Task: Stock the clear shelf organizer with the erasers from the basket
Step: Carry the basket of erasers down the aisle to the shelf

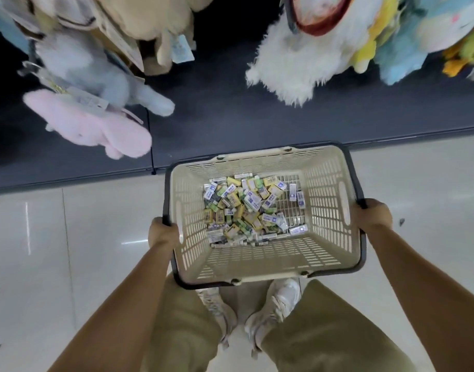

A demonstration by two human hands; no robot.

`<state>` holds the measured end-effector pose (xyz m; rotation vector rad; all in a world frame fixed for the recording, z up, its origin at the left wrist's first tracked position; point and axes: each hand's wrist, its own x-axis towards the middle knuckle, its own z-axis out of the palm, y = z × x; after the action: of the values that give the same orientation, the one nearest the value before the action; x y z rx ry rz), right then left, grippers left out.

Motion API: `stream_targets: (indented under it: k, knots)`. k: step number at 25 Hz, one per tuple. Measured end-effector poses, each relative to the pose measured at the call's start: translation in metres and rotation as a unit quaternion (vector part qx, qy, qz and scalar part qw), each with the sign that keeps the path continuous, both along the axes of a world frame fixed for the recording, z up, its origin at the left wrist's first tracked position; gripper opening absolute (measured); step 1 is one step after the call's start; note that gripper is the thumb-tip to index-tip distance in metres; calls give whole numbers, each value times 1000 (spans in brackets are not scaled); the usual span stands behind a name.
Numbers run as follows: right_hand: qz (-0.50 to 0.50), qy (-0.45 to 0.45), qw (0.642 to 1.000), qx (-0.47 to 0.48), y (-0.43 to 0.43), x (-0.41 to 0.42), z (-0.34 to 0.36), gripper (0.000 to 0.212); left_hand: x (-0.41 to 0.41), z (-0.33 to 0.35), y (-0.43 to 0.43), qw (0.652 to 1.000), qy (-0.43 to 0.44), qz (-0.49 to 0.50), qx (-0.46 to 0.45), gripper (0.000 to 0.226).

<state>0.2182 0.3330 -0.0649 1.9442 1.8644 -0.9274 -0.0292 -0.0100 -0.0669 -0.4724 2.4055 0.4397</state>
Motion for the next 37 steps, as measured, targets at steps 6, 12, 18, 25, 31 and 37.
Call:
stream_targets:
  k: [6, 12, 18, 25, 31, 37]
  knots:
    - [-44, 57, 997, 34, -18, -4, 42, 26, 8, 49, 2, 995, 15, 70, 73, 21]
    - [-27, 154, 981, -115, -60, -30, 137, 15, 36, 143, 46, 975, -98, 18, 199, 24]
    - [-23, 151, 980, -128, -96, -7, 252, 28, 54, 238, 67, 973, -93, -59, 205, 30]
    - [-181, 193, 956, -123, -119, 72, 394, 21, 113, 382, 115, 944, -120, -221, 212, 24]
    - [-289, 205, 931, -85, -150, 142, 447, 17, 155, 435, 144, 900, -159, -356, 193, 24]
    - [-434, 225, 871, -34, -169, 217, 466, 17, 221, 455, 203, 831, -202, -481, 192, 18]
